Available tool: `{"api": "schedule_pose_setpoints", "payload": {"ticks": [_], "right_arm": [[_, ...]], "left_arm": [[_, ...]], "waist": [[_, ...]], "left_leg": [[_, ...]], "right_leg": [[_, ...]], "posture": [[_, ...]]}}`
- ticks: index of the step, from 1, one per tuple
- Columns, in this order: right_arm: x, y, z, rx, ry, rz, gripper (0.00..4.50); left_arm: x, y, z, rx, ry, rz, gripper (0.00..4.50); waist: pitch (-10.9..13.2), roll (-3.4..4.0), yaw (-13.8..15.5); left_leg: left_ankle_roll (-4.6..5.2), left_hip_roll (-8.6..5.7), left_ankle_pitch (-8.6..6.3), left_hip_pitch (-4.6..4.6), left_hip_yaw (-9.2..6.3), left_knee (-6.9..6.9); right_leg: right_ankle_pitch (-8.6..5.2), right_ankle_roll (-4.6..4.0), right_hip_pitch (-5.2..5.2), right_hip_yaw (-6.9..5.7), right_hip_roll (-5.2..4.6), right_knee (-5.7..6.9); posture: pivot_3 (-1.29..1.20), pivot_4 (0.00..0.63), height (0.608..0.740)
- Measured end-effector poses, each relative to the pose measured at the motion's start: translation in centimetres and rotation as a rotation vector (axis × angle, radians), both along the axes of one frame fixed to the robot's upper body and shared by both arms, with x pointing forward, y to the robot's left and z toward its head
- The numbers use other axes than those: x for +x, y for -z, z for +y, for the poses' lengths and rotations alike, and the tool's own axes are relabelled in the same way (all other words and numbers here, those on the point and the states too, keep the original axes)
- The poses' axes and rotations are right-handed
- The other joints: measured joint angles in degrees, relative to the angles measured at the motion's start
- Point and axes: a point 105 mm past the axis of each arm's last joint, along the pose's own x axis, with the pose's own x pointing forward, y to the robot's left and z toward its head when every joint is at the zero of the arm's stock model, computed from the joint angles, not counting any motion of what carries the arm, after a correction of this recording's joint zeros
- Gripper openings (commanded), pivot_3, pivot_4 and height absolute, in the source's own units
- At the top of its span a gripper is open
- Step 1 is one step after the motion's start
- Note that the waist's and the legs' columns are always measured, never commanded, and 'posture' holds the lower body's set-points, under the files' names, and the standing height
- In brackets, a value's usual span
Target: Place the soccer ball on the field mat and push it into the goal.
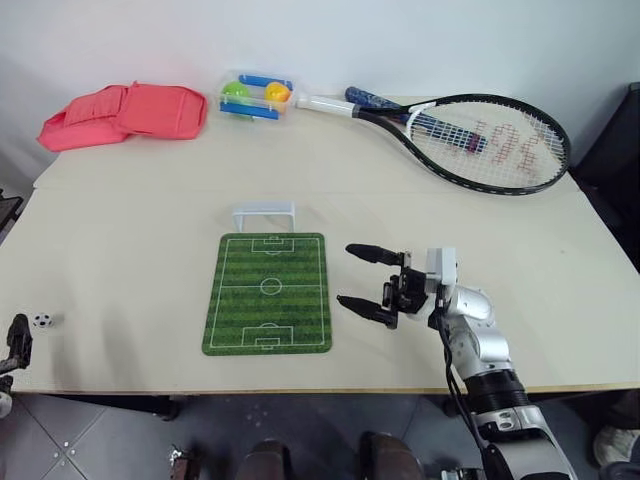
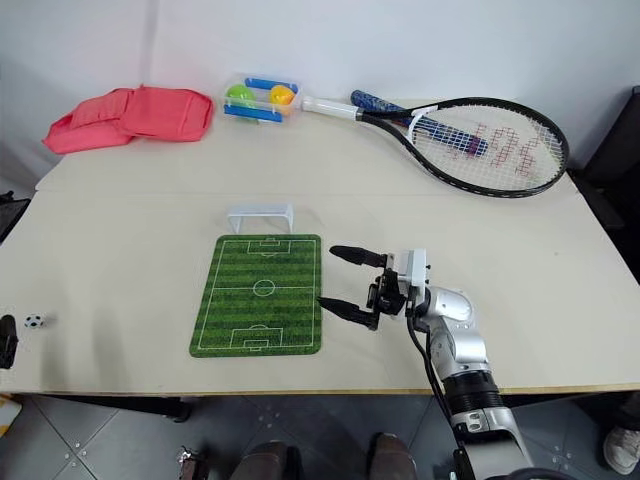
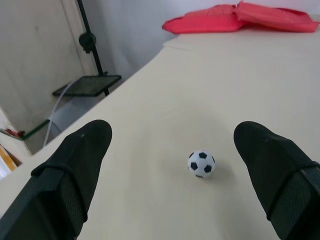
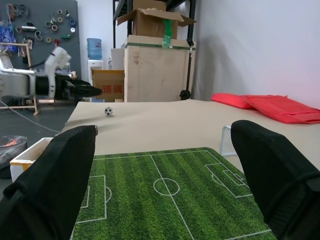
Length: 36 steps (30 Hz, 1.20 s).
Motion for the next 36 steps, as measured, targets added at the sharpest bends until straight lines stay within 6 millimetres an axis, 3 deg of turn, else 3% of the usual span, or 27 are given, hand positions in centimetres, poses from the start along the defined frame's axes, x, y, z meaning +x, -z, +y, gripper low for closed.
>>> {"api": "schedule_pose_setpoints", "payload": {"ticks": [7, 14, 17, 26, 30, 32, 36], "right_arm": [[-0.2, 0.1, 0.1, 0.008, 0.016, 0.003, 4.50], [-0.7, -0.1, 0.2, 0.021, 0.024, 0.001, 4.50], [-0.7, -0.2, 0.3, 0.023, 0.026, 0.006, 4.50], [-0.9, -0.3, 0.6, 0.031, 0.025, 0.005, 4.50], [-0.9, -0.3, 0.4, 0.031, 0.022, 0.014, 4.50], [-1.0, -0.5, 0.1, 0.026, 0.019, 0.014, 4.50], [-1.9, -1.5, -0.5, 0.031, -0.033, -0.033, 4.50]], "left_arm": [[3.0, 2.9, 0.1, -0.053, 0.105, 0.097, 4.48], [4.1, 3.2, 0.6, -0.059, 0.127, 0.094, 4.48], [4.4, 3.2, 0.5, -0.058, 0.138, 0.083, 3.87], [4.8, 3.3, 0.0, -0.045, 0.168, 0.082, 0.99], [4.8, 3.2, -0.8, -0.021, 0.224, 0.070, 0.86], [5.0, 2.9, -2.3, -0.021, 0.322, 0.034, 0.86], [6.0, -0.6, -6.2, 0.019, 0.590, -0.090, 0.86]], "waist": [[0.0, 0.00, 0.0], [0.0, -0.03, -0.1], [0.0, -0.03, -0.1], [0.0, -0.03, 0.1], [0.0, -0.03, 0.1], [0.0, -0.05, 0.2], [0.0, -0.09, 0.2]], "left_leg": [[-0.05, 0.04, 0.00, -0.01, 0.13, -0.03], [-0.08, 0.11, 0.01, 0.01, 0.39, -0.03], [-0.09, 0.14, 0.01, 0.02, 0.46, -0.02], [-0.09, 0.21, 0.01, 0.00, 0.85, -0.02], [-0.09, 0.26, 0.00, 0.00, 0.94, -0.02], [-0.09, 0.28, 0.00, -0.02, 0.95, 0.00], [-0.15, 0.42, -0.03, -0.04, 0.96, 0.04]], "right_leg": [[0.00, -0.01, -0.12, 0.02, 0.03, 0.05], [0.03, -0.08, -0.34, 0.04, 0.04, 0.23], [0.05, -0.12, -0.38, 0.04, 0.04, 0.30], [0.12, -0.24, -0.72, 0.04, 0.00, 0.55], [0.15, -0.29, -0.77, 0.03, 0.00, 0.56], [0.17, -0.32, -0.78, 0.01, 0.01, 0.55], [0.20, -0.39, -0.79, -0.05, 0.10, 0.54]], "posture": [[0.00, 0.150, 0.740], [0.00, 0.150, 0.740], [0.00, 0.150, 0.740], [0.00, 0.150, 0.740], [0.00, 0.150, 0.740], [0.00, 0.150, 0.740], [0.00, 0.150, 0.740]]}}
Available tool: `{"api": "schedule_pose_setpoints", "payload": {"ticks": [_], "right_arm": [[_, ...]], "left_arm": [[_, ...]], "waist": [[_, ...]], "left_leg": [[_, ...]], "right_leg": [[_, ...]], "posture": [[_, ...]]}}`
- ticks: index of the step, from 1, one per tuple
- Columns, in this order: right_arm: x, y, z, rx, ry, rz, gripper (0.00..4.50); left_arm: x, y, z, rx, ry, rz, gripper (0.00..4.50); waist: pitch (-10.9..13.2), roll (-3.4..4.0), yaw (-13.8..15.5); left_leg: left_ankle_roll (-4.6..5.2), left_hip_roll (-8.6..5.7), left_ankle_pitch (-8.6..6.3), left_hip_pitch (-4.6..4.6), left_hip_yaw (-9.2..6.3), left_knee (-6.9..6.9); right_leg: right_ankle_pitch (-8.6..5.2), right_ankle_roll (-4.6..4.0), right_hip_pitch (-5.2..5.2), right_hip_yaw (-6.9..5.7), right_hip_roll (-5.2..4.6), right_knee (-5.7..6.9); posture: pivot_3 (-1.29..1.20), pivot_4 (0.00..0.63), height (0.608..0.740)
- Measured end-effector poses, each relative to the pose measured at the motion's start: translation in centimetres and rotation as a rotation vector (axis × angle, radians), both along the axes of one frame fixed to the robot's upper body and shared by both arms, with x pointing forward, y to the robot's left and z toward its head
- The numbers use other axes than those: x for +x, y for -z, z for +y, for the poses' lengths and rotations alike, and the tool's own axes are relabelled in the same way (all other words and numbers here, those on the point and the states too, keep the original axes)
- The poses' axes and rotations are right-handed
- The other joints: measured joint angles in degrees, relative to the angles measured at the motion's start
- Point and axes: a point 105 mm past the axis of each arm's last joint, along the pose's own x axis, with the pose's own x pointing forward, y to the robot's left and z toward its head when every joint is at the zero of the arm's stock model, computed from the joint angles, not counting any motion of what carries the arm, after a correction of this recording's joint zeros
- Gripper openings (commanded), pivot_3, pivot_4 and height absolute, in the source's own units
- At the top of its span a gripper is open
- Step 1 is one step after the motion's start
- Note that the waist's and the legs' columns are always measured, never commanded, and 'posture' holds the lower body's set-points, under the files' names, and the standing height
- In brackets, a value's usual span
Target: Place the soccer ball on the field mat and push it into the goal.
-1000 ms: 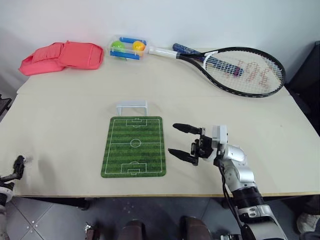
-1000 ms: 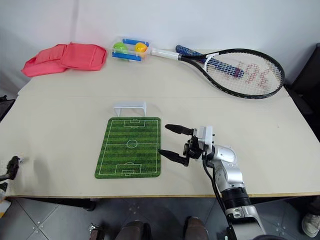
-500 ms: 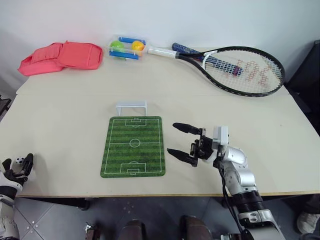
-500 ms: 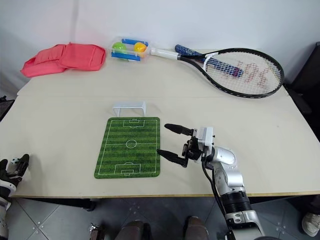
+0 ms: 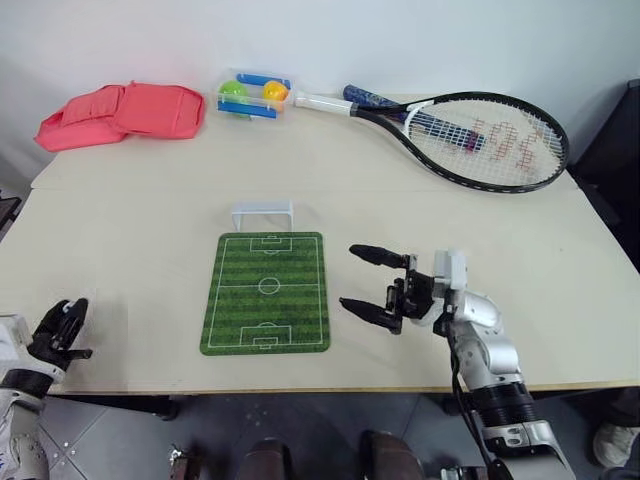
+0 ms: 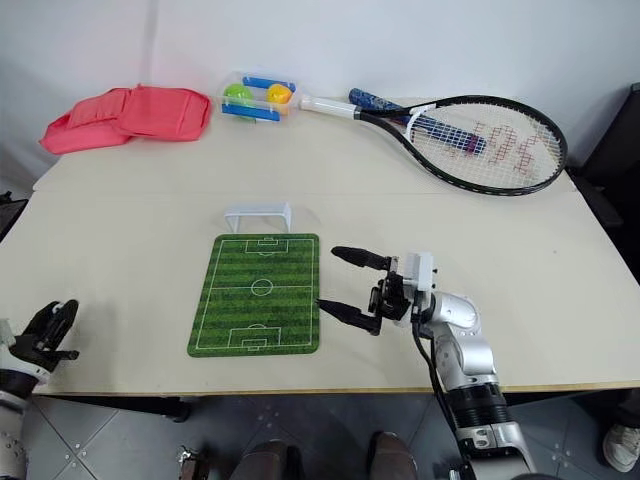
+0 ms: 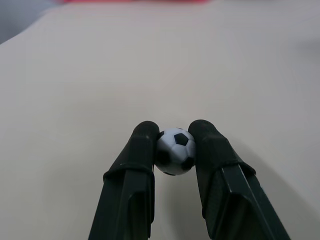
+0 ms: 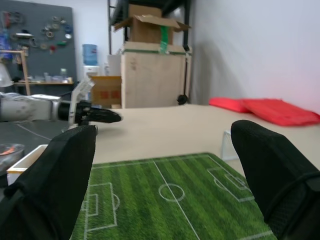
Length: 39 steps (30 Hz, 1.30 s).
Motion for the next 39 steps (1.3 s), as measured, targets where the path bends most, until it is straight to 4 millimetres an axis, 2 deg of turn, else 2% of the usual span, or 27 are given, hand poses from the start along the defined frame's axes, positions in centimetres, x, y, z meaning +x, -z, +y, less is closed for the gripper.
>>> {"api": "schedule_pose_setpoints", "payload": {"ticks": [4, 6, 8, 12, 14, 17, 20, 27, 36, 39], "right_arm": [[-1.4, -0.6, -0.6, 0.003, -0.065, -0.049, 4.50], [-1.8, -0.7, -1.1, -0.007, -0.070, -0.059, 4.50], [-2.1, -0.9, -1.6, -0.017, -0.066, -0.066, 4.50], [-2.5, -0.4, -3.1, -0.072, -0.038, -0.057, 4.50], [-2.8, -0.2, -4.0, -0.107, -0.016, -0.055, 4.50], [-3.2, 0.6, -5.7, -0.156, 0.035, -0.023, 4.50], [-3.9, 1.6, -6.7, -0.179, 0.069, 0.027, 4.50], [-5.4, 2.5, -7.0, -0.193, 0.101, 0.064, 4.50], [-5.4, 2.3, -6.9, -0.192, 0.132, 0.059, 4.50], [-5.2, 2.3, -6.8, -0.196, 0.140, 0.056, 4.50]], "left_arm": [[1.4, -4.7, -6.2, 0.110, 0.370, -0.064, 0.86], [1.9, -5.1, -9.6, 0.180, 0.560, -0.043, 0.86], [1.9, -4.3, -12.5, 0.233, 0.728, 0.001, 0.86], [2.6, -2.9, -16.3, 0.317, 0.952, 0.054, 0.86], [2.9, -1.9, -17.7, 0.385, 1.051, 0.085, 0.86], [2.9, 0.7, -19.7, 0.471, 1.201, 0.147, 0.86], [2.5, 2.6, -20.6, 0.477, 1.283, 0.190, 0.86], [3.1, 3.2, -20.9, 0.553, 1.296, 0.161, 0.86], [3.3, 3.2, -21.0, 0.591, 1.315, 0.147, 0.86], [3.3, 3.2, -21.0, 0.587, 1.321, 0.152, 1.80]], "waist": [[0.0, 0.02, 0.0], [0.0, 0.06, 0.1], [0.0, 0.08, -0.1], [0.1, 0.13, 0.0], [0.1, 0.13, 0.2], [0.1, 0.13, 0.4], [0.1, 0.11, 0.1], [0.1, 0.12, 0.5], [0.1, 0.12, 1.2], [0.1, 0.12, 1.2]], "left_leg": [[0.01, 0.00, 0.00, 0.05, 0.08, 0.01], [0.01, 0.00, 0.00, 0.05, 0.10, 0.01], [0.01, 0.00, -0.01, 0.05, 0.14, -0.01], [0.00, 0.08, -0.01, 0.04, 0.26, 0.00], [0.00, 0.06, -0.01, 0.04, 0.29, 0.03], [0.03, 0.06, -0.02, 0.03, 0.31, 0.03], [0.03, 0.08, -0.03, 0.02, 0.34, 0.03], [0.05, 0.09, -0.03, 0.06, 0.39, 0.17], [0.06, 0.09, -0.03, 0.09, 0.39, 0.17], [0.06, 0.09, -0.03, 0.09, 0.40, 0.17]], "right_leg": [[0.02, -0.03, 0.01, 0.04, 0.00, 0.00], [0.02, -0.03, 0.01, 0.04, 0.01, 0.00], [0.02, -0.04, -0.03, 0.06, 0.04, -0.01], [0.02, -0.06, -0.11, 0.06, 0.11, 0.01], [0.02, -0.06, -0.09, 0.07, 0.10, 0.00], [0.03, -0.06, -0.08, 0.07, 0.10, -0.03], [0.03, -0.06, -0.11, 0.07, 0.11, -0.03], [0.08, -0.04, -0.06, 0.11, 0.09, 0.02], [0.09, -0.05, -0.05, 0.12, 0.10, 0.03], [0.09, -0.05, -0.05, 0.12, 0.10, 0.04]], "posture": [[0.00, 0.150, 0.740], [0.00, 0.150, 0.740], [0.00, 0.150, 0.740], [0.00, 0.150, 0.740], [0.00, 0.150, 0.740], [0.00, 0.150, 0.740], [0.00, 0.150, 0.740], [0.00, 0.150, 0.740], [0.00, 0.150, 0.740], [0.00, 0.150, 0.740]]}}
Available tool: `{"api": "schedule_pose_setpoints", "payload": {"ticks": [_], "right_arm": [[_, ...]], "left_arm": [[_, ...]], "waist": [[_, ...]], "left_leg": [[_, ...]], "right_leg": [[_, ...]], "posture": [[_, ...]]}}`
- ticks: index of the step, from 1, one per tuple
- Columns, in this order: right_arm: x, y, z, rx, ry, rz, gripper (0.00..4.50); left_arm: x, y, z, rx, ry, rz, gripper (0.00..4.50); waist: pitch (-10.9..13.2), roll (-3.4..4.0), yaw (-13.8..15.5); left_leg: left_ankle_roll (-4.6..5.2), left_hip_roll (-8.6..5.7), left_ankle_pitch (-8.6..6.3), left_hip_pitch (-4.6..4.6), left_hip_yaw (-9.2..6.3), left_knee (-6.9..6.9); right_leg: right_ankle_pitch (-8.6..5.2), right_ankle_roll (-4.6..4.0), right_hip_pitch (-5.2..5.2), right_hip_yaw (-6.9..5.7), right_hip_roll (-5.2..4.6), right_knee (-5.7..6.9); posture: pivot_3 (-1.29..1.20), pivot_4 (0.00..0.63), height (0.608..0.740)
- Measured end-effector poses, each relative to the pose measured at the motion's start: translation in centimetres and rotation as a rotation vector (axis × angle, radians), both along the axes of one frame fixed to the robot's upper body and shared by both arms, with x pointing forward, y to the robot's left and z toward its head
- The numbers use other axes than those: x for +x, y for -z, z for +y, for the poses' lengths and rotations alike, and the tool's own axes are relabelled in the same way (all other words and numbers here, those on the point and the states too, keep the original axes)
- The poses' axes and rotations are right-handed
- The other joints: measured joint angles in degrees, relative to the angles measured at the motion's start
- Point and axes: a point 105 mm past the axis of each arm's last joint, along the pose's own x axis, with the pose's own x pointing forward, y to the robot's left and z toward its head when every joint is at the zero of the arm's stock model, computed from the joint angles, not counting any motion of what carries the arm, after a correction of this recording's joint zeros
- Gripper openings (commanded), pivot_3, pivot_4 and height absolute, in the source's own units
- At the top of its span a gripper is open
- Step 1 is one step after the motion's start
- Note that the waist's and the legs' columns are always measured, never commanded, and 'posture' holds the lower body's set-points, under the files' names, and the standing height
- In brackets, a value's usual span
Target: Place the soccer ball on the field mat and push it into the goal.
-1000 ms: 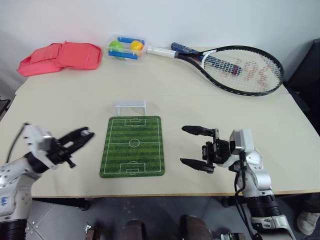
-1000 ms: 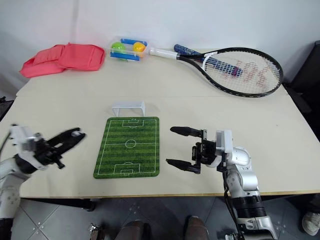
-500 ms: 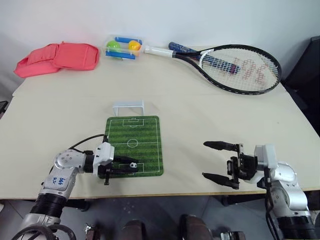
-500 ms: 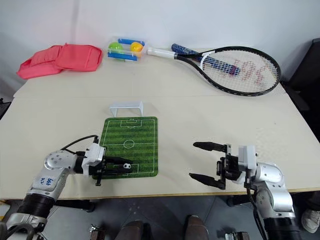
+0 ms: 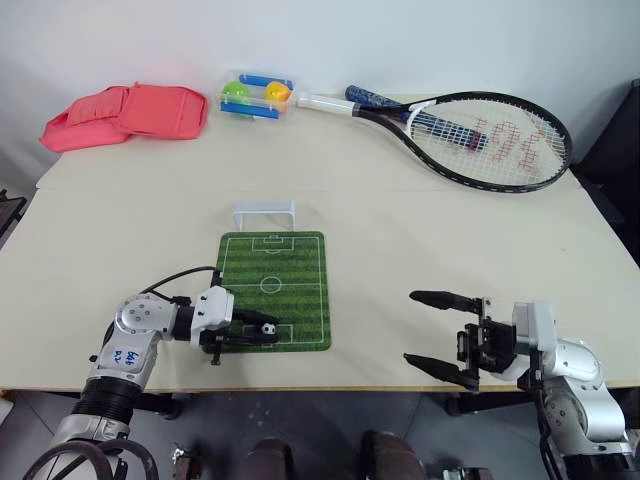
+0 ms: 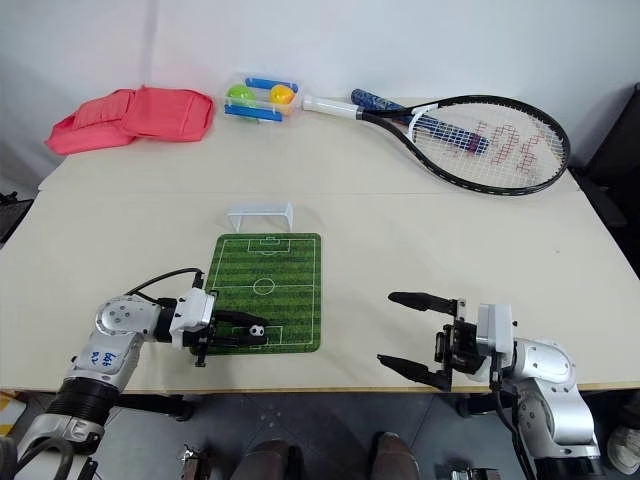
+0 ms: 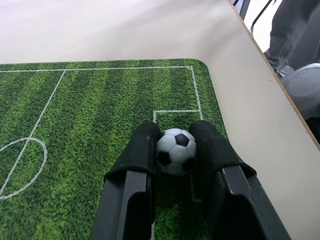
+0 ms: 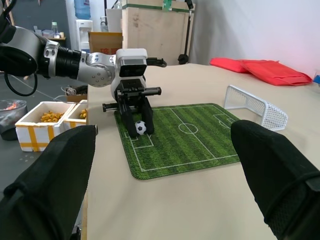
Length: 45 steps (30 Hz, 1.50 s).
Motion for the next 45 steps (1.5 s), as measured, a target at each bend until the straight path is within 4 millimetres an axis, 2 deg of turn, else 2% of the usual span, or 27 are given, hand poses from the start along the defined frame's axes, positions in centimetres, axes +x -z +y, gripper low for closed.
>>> {"api": "schedule_pose_setpoints", "payload": {"ticks": [4, 15, 20, 24, 29, 31, 33, 35, 37, 40, 43, 45], "right_arm": [[0.2, -0.1, 0.3, -0.001, 0.000, -0.006, 4.50], [0.6, 0.1, 0.9, 0.011, -0.010, -0.003, 4.50], [0.7, 0.3, 1.2, 0.009, -0.019, 0.007, 4.50], [0.8, 0.5, 1.0, 0.010, -0.017, 0.015, 4.50], [0.9, 0.6, 0.8, 0.008, -0.016, 0.021, 4.50], [1.1, 0.5, 0.8, 0.010, -0.020, 0.013, 4.50], [1.5, 0.2, 0.7, 0.014, -0.014, -0.014, 4.50], [1.6, 0.5, 0.4, 0.009, -0.010, -0.020, 4.50], [1.6, 0.6, 0.3, 0.005, -0.014, -0.023, 4.50], [1.6, 0.4, 0.4, 0.002, -0.026, -0.040, 4.50], [1.6, 0.4, 0.4, 0.000, -0.029, -0.047, 4.50], [1.6, 0.4, 0.3, -0.001, -0.031, -0.048, 4.50]], "left_arm": [[0.1, 0.1, 0.0, -0.007, -0.006, 0.010, 3.01], [0.3, -0.1, 0.0, -0.015, -0.002, -0.004, 3.01], [0.3, -2.5, -0.1, -0.095, -0.026, -0.067, 3.01], [-1.7, -4.5, 1.8, -0.109, -0.069, -0.064, 3.01], [-3.8, -5.4, 3.7, -0.091, -0.141, -0.019, 3.01], [-4.8, -5.1, 4.3, -0.094, -0.172, -0.002, 2.62], [-6.2, -3.4, 5.3, -0.086, -0.223, 0.065, 2.20], [-7.9, -0.8, 6.0, -0.073, -0.258, 0.151, 1.56], [-8.6, 0.2, 5.7, -0.078, -0.255, 0.177, 0.98], [-8.9, 0.8, 5.0, -0.096, -0.232, 0.193, 0.10], [-8.7, 0.9, 3.8, -0.132, -0.213, 0.190, 0.04], [-7.9, 0.7, 2.5, -0.184, -0.210, 0.171, 0.04]], "waist": [[0.0, 0.00, 0.2], [0.0, 0.00, 0.3], [0.0, 0.00, 0.2], [0.0, 0.00, -0.5], [0.0, 0.01, -0.9], [0.0, 0.04, -1.0], [0.0, 0.04, -1.3], [0.0, 0.05, -1.2], [0.0, 0.04, -0.8], [0.0, 0.04, 0.0], [0.0, 0.05, 0.2], [0.0, 0.05, 0.3]], "left_leg": [[0.00, 0.00, 0.00, -0.01, 0.00, 0.00], [0.00, 0.00, 0.00, -0.01, 0.00, 0.00], [0.00, 0.00, 0.00, -0.02, 0.00, 0.01], [0.00, 0.03, 0.00, 0.00, -0.01, -0.02], [0.02, 0.04, -0.01, 0.01, -0.01, 0.00], [0.02, 0.03, -0.01, 0.02, -0.01, 0.00], [0.02, 0.04, -0.02, 0.06, 0.03, -0.04], [0.01, 0.05, -0.02, 0.05, 0.04, -0.07], [0.03, 0.04, -0.02, 0.02, 0.02, -0.02], [0.03, 0.04, -0.02, 0.04, 0.02, 0.03], [0.03, 0.04, -0.02, 0.05, 0.03, 0.02], [0.03, 0.03, -0.01, 0.04, 0.03, 0.02]], "right_leg": [[0.00, 0.00, -0.01, 0.00, 0.00, 0.00], [0.00, 0.00, -0.01, -0.01, 0.00, 0.00], [0.00, 0.00, -0.01, 0.00, 0.00, 0.01], [0.00, -0.01, -0.02, 0.01, 0.00, 0.01], [0.00, -0.01, -0.01, 0.05, 0.00, 0.01], [0.00, -0.02, 0.00, 0.09, -0.01, 0.03], [0.00, -0.02, -0.01, 0.13, 0.00, 0.00], [-0.01, -0.04, -0.04, 0.11, 0.02, -0.02], [-0.01, -0.03, -0.02, 0.11, 0.02, 0.00], [0.03, -0.07, 0.00, 0.13, 0.02, 0.01], [0.03, -0.07, -0.01, 0.13, 0.02, 0.04], [0.03, -0.07, -0.01, 0.13, 0.02, 0.04]], "posture": [[0.00, 0.150, 0.740], [0.00, 0.150, 0.740], [0.00, 0.150, 0.740], [0.00, 0.150, 0.740], [0.00, 0.150, 0.740], [0.00, 0.150, 0.740], [0.00, 0.150, 0.740], [0.00, 0.150, 0.740], [0.00, 0.150, 0.740], [0.00, 0.150, 0.740], [0.00, 0.150, 0.740], [0.00, 0.150, 0.740]]}}
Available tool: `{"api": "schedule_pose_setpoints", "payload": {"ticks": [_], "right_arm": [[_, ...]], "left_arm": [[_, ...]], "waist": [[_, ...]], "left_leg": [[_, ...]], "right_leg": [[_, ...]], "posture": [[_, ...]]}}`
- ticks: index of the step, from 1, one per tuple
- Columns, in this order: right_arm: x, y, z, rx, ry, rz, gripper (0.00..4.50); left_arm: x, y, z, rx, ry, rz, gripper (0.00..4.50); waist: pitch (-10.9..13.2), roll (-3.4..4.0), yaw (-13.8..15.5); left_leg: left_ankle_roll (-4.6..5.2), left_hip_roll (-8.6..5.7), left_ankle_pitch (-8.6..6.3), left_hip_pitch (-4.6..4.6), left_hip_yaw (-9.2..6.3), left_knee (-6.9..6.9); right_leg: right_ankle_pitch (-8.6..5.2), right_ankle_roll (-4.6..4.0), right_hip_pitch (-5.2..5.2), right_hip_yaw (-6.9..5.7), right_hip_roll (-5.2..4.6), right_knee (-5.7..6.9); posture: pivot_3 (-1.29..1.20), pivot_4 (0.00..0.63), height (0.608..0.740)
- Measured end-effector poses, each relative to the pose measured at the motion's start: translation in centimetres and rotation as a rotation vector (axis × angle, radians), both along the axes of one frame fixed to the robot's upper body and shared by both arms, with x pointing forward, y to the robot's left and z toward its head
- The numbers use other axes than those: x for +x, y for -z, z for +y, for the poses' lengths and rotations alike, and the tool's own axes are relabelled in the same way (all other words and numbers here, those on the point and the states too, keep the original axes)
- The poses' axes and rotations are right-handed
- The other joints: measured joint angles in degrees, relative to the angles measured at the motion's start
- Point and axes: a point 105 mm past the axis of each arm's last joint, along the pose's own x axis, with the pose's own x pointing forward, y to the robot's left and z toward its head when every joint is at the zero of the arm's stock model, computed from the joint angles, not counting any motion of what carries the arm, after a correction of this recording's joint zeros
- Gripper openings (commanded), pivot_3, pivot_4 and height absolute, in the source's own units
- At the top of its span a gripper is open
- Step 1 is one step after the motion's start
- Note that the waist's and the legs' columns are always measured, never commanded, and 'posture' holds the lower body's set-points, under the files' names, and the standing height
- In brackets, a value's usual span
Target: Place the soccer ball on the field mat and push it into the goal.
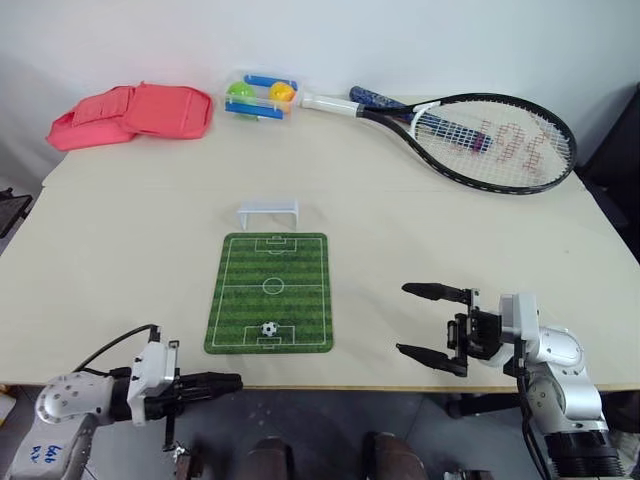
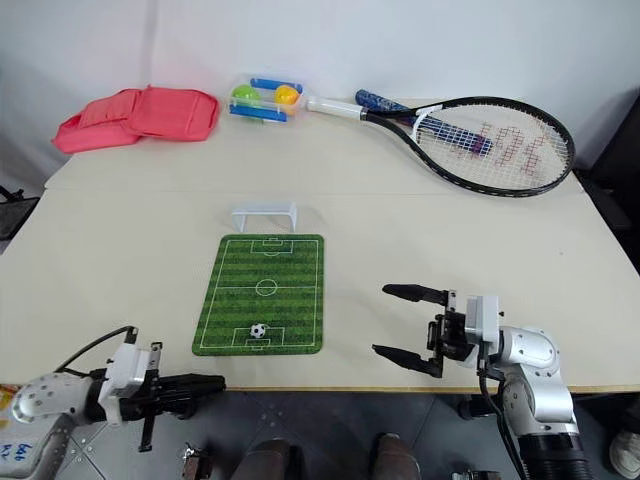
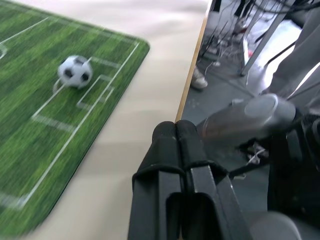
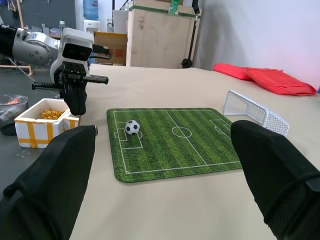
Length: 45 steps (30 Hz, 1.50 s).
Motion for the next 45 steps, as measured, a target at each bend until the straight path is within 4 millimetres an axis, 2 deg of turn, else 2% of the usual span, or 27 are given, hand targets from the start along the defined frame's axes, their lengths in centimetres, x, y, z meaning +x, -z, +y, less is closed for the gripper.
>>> {"api": "schedule_pose_setpoints", "payload": {"ticks": [3, 10, 14, 19, 22, 25, 27, 30, 33, 38, 42, 45], "right_arm": [[-0.1, 0.0, 0.0, -0.001, -0.002, -0.001, 4.50], [-0.2, 0.4, -0.1, -0.004, 0.007, 0.012, 4.50], [-0.1, 0.3, 0.1, 0.000, 0.023, 0.008, 4.50], [0.3, 0.1, 0.6, 0.024, 0.063, -0.012, 4.50], [1.1, -0.2, 0.9, 0.061, 0.135, -0.025, 4.50], [1.9, -0.5, 1.1, 0.096, 0.204, -0.034, 4.50], [2.5, -0.7, 1.2, 0.125, 0.254, -0.034, 4.50], [3.2, -1.1, 1.5, 0.149, 0.309, -0.041, 4.50], [3.8, -1.1, 1.2, 0.146, 0.359, -0.056, 4.50], [4.7, -1.5, 1.1, 0.151, 0.369, -0.080, 4.50], [5.3, -1.7, 1.0, 0.157, 0.374, -0.089, 4.50], [5.7, -1.5, 0.8, 0.158, 0.380, -0.083, 4.50]], "left_arm": [[1.0, -0.6, -1.3, -0.026, 0.009, -0.030, 0.04], [3.1, -0.6, -1.9, -0.006, 0.004, -0.042, 0.04], [5.4, 0.0, -2.3, 0.017, -0.012, -0.055, 0.04], [9.4, -0.9, -3.1, -0.026, -0.131, -0.141, 0.04], [12.2, -2.1, -3.5, -0.079, -0.245, -0.206, 0.04], [13.5, -3.6, -3.1, -0.114, -0.300, -0.275, 0.04], [13.3, -4.2, -2.6, -0.124, -0.301, -0.293, 0.04], [11.3, -4.0, -0.8, -0.108, -0.295, -0.280, 0.04], [9.0, -3.5, 2.9, -0.069, -0.367, -0.232, 0.04], [6.2, -4.5, 9.0, -0.027, -0.610, -0.230, 0.04], [5.0, -4.9, 12.3, -0.025, -0.792, -0.235, 0.04], [4.3, -5.5, 14.0, -0.030, -0.888, -0.256, 0.04]], "waist": [[0.0, -0.01, -0.1], [0.0, 0.02, -0.2], [0.0, 0.01, 0.0], [0.0, 0.02, 0.0], [0.0, -0.01, 0.0], [0.0, 0.00, -0.3], [0.0, 0.00, -0.7], [0.0, 0.00, -1.7], [0.0, 0.01, -2.2], [0.0, 0.01, -1.7], [0.0, 0.01, -1.5], [0.0, 0.01, -1.5]], "left_leg": [[0.00, 0.00, 0.01, 0.01, 0.00, 0.00], [0.00, 0.00, 0.01, 0.06, 0.04, 0.00], [0.00, -0.01, 0.02, 0.03, 0.05, 0.02], [0.00, -0.02, 0.04, 0.05, 0.05, 0.03], [-0.01, -0.02, 0.05, 0.02, 0.05, 0.05], [-0.01, -0.02, 0.04, 0.02, 0.06, 0.04], [-0.01, -0.02, 0.05, 0.02, 0.06, 0.03], [-0.02, 0.00, 0.04, 0.02, 0.07, 0.00], [-0.02, 0.03, 0.04, 0.02, 0.06, -0.03], [0.00, 0.02, 0.03, 0.05, 0.06, -0.01], [0.00, 0.02, 0.03, 0.03, 0.05, -0.01], [-0.01, 0.02, 0.03, 0.03, 0.05, -0.02]], "right_leg": [[0.00, 0.00, 0.00, 0.00, 0.00, 0.03], [0.00, 0.00, 0.00, 0.01, 0.01, 0.04], [0.01, 0.01, 0.00, 0.01, 0.01, 0.04], [0.02, 0.02, 0.01, 0.00, 0.01, 0.06], [0.02, 0.03, 0.00, -0.01, 0.01, 0.05], [0.02, 0.03, -0.02, -0.01, 0.01, 0.05], [0.02, 0.03, -0.02, -0.01, 0.01, 0.05], [0.02, 0.03, -0.05, 0.00, 0.01, 0.04], [0.01, 0.02, -0.07, 0.00, 0.01, 0.06], [0.02, 0.02, -0.06, 0.06, 0.00, 0.07], [0.02, 0.02, -0.06, 0.06, 0.00, 0.06], [0.02, 0.02, -0.06, 0.07, 0.00, 0.06]], "posture": [[0.00, 0.150, 0.740], [0.00, 0.150, 0.740], [0.00, 0.150, 0.740], [0.00, 0.150, 0.740], [0.00, 0.150, 0.740], [0.00, 0.150, 0.740], [0.00, 0.150, 0.740], [0.00, 0.150, 0.740], [0.00, 0.150, 0.740], [0.00, 0.150, 0.740], [0.00, 0.150, 0.740], [0.00, 0.150, 0.740]]}}
